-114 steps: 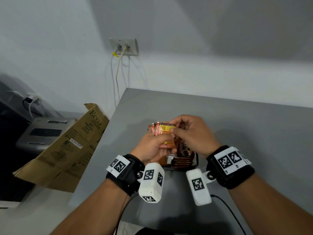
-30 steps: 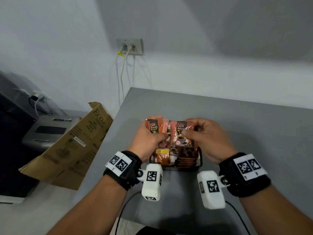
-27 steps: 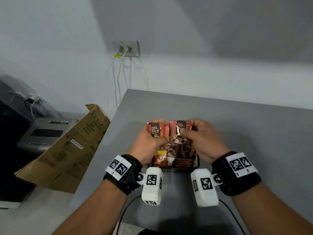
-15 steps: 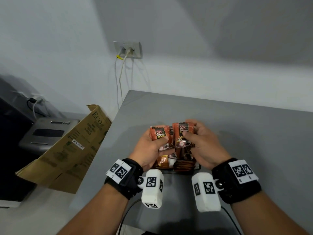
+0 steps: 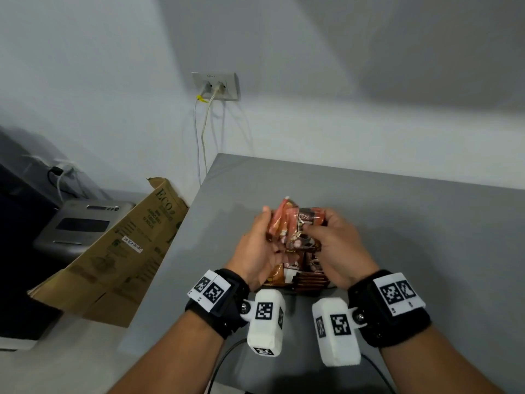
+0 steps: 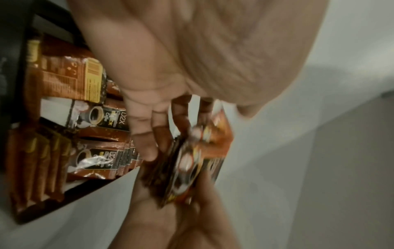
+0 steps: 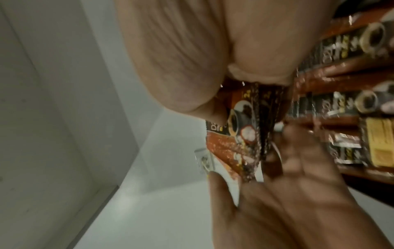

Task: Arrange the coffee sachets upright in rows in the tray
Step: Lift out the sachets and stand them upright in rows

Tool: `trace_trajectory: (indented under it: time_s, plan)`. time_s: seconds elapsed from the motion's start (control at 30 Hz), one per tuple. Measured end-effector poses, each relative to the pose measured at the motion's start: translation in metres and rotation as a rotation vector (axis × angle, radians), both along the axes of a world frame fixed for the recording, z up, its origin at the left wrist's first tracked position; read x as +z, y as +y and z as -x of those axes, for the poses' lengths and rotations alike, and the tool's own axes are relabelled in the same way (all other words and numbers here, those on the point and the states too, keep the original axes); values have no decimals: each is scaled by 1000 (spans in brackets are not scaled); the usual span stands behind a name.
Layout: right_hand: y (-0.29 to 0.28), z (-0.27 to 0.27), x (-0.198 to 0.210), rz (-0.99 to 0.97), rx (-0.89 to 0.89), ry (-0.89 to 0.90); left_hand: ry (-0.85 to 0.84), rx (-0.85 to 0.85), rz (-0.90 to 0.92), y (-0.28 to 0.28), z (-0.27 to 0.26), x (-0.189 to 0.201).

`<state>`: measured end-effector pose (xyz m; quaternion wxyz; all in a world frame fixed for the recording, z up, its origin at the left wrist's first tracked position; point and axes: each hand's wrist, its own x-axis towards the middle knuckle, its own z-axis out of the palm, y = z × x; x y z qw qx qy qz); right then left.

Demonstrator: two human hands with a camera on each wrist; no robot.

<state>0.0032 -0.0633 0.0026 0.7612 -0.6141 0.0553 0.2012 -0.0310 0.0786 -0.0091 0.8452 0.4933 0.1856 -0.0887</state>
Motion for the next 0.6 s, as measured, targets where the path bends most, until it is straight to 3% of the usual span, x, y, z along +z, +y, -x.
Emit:
trace_trajectory:
  time_s: [0.1,0.23,0.33,0.6]
  plan:
    - [-8,-5,2,-43,39,7,-26,-10,-14,5,1,-2]
    - [-12,-6,5,43,79,-35,-57,0,-110,4,3,-2]
    - [-20,-12,9,-52,-6,8,-70,21,-197,8,3,-3]
    - [-20,-11,20,-214,9,48,-138,50,-313,12,-2,-11]
